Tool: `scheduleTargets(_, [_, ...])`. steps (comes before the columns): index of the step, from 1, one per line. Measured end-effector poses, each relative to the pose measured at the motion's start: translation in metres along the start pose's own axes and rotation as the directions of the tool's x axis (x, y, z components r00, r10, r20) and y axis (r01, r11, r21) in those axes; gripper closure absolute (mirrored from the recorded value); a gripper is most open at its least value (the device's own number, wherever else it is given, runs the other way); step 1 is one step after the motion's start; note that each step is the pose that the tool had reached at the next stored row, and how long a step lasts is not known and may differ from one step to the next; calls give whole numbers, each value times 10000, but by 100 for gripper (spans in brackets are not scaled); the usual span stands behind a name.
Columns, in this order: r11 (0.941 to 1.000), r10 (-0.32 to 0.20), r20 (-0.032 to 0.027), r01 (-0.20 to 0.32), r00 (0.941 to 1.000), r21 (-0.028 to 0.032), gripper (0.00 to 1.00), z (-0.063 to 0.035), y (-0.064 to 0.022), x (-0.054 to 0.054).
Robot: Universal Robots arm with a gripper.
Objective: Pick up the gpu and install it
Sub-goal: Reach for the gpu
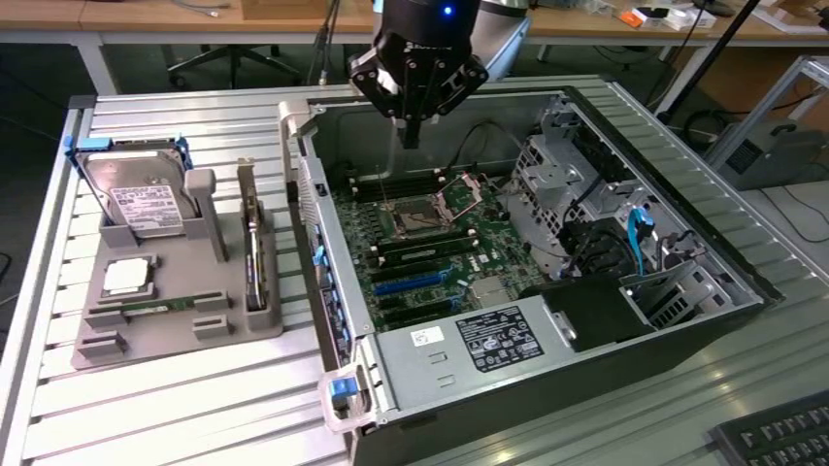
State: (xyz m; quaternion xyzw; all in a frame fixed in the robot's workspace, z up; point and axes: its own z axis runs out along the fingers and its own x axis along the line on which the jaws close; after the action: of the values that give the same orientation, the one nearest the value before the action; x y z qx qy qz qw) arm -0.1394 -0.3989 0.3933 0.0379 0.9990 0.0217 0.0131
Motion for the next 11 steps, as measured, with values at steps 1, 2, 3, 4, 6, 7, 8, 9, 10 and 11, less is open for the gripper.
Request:
scheduleTargets(1, [10000,0,0,0,10000,-1,89,0,0,4])
scheduleTargets(2, [10000,0,0,0,10000,-1,89,0,-1,10])
scheduleTargets(3, [10000,0,0,0,10000,0,89,0,-1,13])
scheduleTargets(4, [10000,1,0,-1,10000,-1,89,0,-1,17])
scheduleTargets(6, [10000,0,0,0,10000,0,89,-1,-2,24])
scheduleTargets(7, [10000,0,0,0,10000,-1,89,-1,-2,28])
scheduleTargets(8, [10000,0,0,0,10000,-1,89,0,-2,32])
scheduleTargets(9, [10000,0,0,0,10000,-1,89,-1,-3,36])
scheduleTargets(10, [10000,0,0,0,10000,-1,89,-1,-3,40])
scheduleTargets(11, [10000,0,0,0,10000,-1,89,-1,-4,45])
